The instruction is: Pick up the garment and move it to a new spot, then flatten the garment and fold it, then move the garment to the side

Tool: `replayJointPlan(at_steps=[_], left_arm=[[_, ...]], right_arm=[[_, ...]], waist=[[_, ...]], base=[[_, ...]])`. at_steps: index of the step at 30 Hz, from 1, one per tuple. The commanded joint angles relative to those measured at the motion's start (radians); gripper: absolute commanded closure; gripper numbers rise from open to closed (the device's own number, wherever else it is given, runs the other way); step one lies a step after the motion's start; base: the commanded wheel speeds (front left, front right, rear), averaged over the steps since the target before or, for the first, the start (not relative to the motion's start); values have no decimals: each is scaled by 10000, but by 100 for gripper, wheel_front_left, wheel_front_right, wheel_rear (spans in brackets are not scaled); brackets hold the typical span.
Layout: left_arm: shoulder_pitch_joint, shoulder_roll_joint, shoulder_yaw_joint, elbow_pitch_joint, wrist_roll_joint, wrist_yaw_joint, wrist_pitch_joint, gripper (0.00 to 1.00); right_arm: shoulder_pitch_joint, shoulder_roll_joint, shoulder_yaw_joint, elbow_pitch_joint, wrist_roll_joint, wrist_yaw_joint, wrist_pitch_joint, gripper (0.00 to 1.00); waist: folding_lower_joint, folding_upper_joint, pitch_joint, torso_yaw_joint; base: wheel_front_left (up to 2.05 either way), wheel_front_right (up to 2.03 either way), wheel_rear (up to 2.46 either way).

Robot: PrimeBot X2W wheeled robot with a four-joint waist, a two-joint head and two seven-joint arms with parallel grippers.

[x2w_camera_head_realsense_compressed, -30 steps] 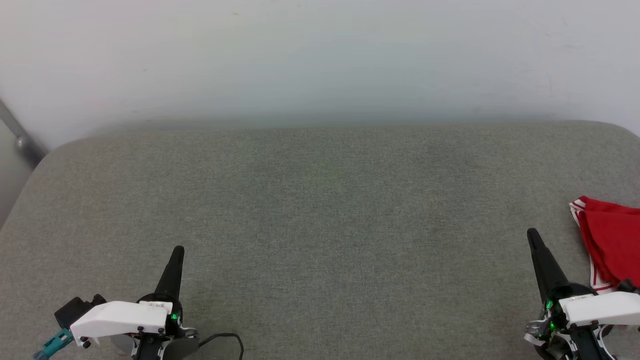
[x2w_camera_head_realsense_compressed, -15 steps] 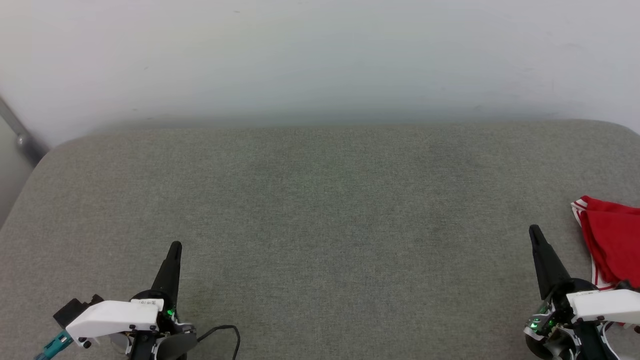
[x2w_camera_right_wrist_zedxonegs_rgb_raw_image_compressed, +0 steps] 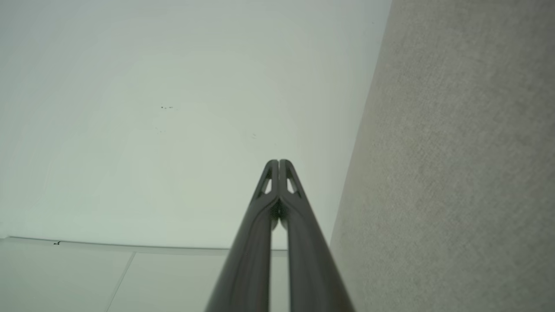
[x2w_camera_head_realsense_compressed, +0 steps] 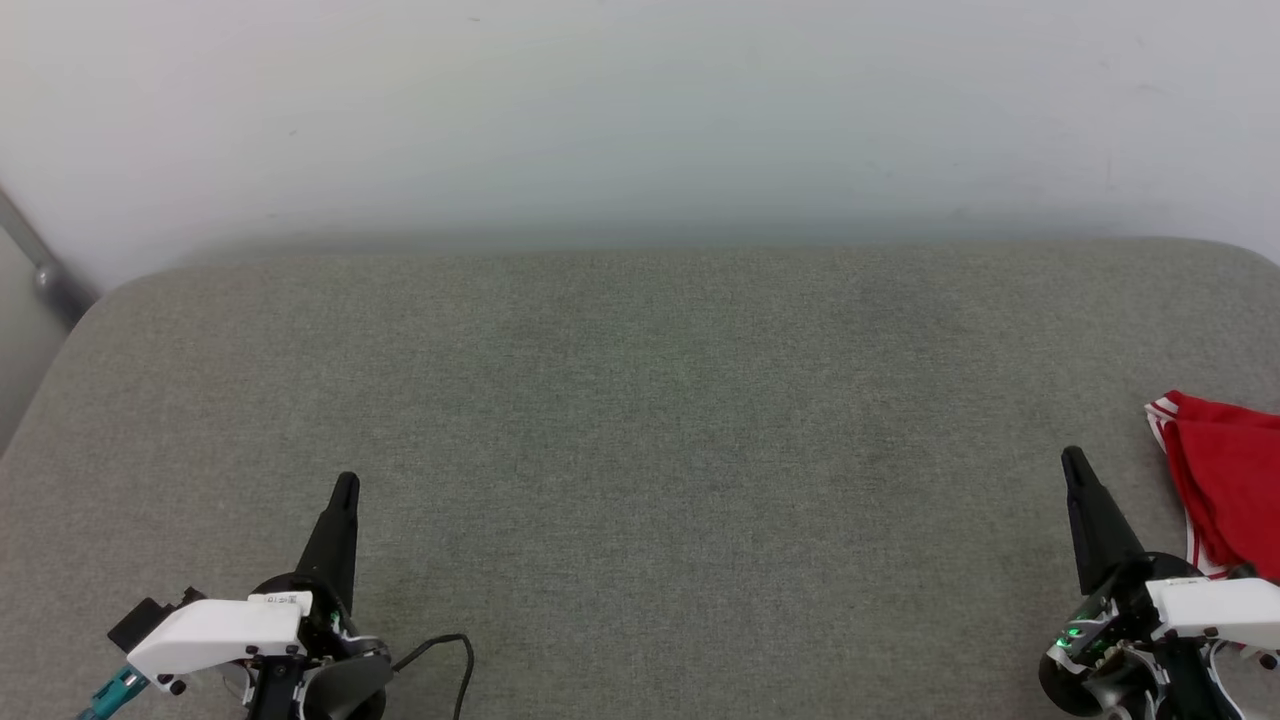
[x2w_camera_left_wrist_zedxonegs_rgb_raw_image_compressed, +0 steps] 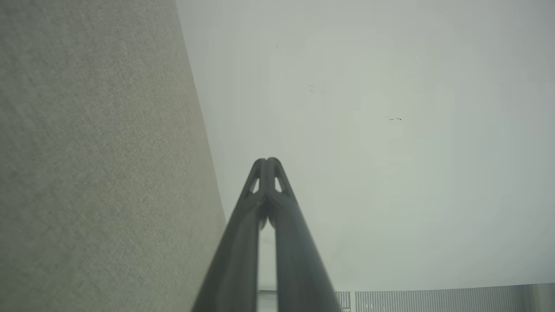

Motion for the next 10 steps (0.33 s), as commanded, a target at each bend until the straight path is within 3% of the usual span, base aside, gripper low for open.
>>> replayJointPlan(at_steps=[1, 10], left_arm=[[-108, -39, 67, 28, -164, -53, 78, 100], [-107, -44, 72, 23, -118, -46, 60, 100]], right_arm=[[-170, 39, -26, 57, 212, 0, 19, 100], [-150, 52, -37, 46, 148, -1, 34, 100]], waist=[[0, 0, 4, 3], [0, 0, 4, 3]], base=[[0, 0, 0], [0, 0, 0]])
